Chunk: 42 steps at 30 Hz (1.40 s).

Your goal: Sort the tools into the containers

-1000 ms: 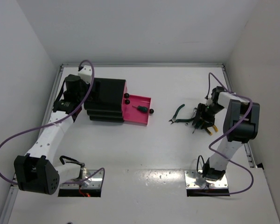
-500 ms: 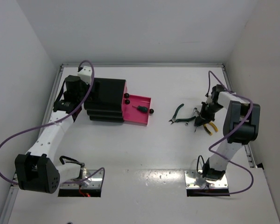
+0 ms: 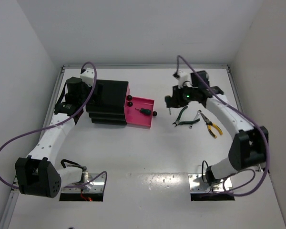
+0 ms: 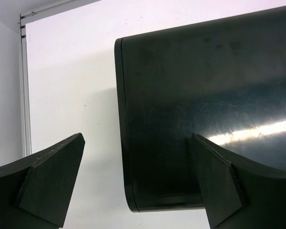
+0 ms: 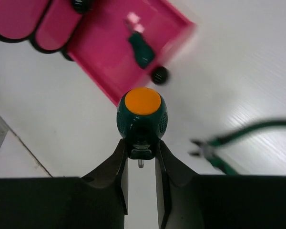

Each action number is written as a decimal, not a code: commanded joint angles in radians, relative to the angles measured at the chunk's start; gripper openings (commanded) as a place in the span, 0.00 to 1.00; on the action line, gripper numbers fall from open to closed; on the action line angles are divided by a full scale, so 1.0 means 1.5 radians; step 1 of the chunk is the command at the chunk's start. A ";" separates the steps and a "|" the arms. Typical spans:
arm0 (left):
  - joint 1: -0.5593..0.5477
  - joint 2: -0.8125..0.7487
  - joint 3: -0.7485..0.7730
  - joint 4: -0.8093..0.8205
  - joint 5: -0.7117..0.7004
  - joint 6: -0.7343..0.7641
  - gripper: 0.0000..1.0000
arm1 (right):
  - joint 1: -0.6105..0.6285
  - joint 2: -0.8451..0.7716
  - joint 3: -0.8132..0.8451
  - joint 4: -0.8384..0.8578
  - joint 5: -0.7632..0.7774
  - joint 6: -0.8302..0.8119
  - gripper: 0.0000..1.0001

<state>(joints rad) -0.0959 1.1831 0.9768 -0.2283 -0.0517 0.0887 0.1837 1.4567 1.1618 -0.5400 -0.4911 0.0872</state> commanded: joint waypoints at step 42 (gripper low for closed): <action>0.066 0.003 0.043 0.004 0.042 -0.033 1.00 | 0.241 0.284 0.167 0.270 0.009 0.145 0.55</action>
<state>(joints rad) -0.0227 1.1984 0.9829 -0.2432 -0.0055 0.0711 0.5648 2.0556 1.4326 -0.2089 -0.4725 0.2596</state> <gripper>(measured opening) 0.997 0.542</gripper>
